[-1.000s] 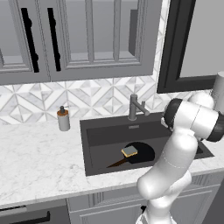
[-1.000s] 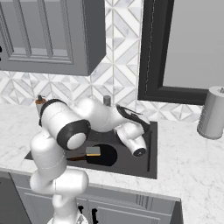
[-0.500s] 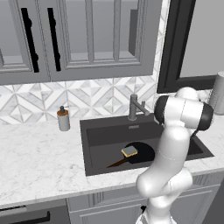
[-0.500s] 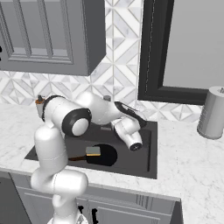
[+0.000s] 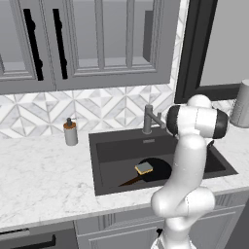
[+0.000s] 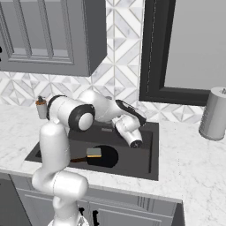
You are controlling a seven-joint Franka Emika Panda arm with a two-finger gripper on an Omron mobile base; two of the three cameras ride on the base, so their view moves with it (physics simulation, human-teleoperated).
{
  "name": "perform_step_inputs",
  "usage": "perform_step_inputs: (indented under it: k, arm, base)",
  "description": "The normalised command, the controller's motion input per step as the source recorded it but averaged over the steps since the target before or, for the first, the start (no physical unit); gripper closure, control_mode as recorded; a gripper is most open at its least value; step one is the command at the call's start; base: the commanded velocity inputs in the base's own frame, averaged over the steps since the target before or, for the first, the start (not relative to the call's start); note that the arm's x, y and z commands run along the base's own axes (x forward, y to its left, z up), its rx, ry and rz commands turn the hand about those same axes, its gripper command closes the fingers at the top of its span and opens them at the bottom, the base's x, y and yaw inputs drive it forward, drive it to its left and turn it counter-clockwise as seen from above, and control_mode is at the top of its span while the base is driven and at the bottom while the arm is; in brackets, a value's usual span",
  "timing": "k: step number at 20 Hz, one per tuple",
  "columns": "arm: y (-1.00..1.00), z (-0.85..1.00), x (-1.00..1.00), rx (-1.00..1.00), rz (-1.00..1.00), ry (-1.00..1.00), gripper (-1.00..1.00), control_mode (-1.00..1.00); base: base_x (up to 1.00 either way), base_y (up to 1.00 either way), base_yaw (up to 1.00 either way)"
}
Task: Pick the pan and sponge and place them into the sink. Then turn on the water.
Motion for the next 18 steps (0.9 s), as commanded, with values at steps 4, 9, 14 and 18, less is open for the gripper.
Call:
perform_step_inputs:
  k: [4,9,14,18]
  arm:
    - [0.12,-0.04,0.35,0.04,0.00,0.00,-1.00,-1.00]
    - [0.12,-0.13,0.47,0.03,0.00,0.00,-1.00,-1.00]
    - [0.10,-0.17,0.46,0.02,0.00,0.00,-1.00,-1.00]
    - [0.07,-0.10,0.40,0.02,0.00,0.00,-1.00,-1.00]
  base:
    - [0.00,0.00,0.00]
    - [0.00,0.00,0.00]
    - [0.00,0.00,0.00]
    - [0.00,0.00,0.00]
